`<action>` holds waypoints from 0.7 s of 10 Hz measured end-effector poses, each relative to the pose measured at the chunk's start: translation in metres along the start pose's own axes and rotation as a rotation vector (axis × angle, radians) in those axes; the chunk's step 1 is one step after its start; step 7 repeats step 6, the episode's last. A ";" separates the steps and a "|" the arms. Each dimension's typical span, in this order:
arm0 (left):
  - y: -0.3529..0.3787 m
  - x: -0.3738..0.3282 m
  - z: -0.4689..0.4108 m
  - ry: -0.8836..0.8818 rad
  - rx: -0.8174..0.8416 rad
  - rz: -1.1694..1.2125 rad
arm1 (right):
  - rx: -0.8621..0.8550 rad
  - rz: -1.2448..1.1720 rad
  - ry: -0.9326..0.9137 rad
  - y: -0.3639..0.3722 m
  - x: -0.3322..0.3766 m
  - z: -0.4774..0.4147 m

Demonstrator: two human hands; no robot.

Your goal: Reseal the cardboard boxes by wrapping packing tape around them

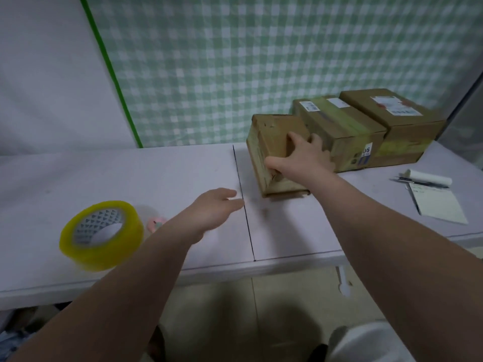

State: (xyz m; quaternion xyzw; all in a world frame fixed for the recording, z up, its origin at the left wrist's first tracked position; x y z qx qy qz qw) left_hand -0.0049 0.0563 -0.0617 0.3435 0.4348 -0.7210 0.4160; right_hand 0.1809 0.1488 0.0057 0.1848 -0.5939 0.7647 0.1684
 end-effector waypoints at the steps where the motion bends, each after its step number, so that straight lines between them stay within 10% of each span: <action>1: -0.007 -0.012 -0.028 0.044 -0.053 -0.130 | -0.021 0.154 0.045 -0.004 0.002 -0.040; 7: -0.028 -0.028 -0.093 0.125 -0.172 -0.199 | -0.163 0.378 0.134 -0.002 0.001 -0.117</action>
Point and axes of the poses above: each hand's wrist, its own z-axis away from the middle knuckle, its own y-axis out of the palm, x = y × z, the point moved 8 cm from there along -z, towards the middle knuckle, and after that the axes turned 15 degrees about x, right-handed, at the moved point
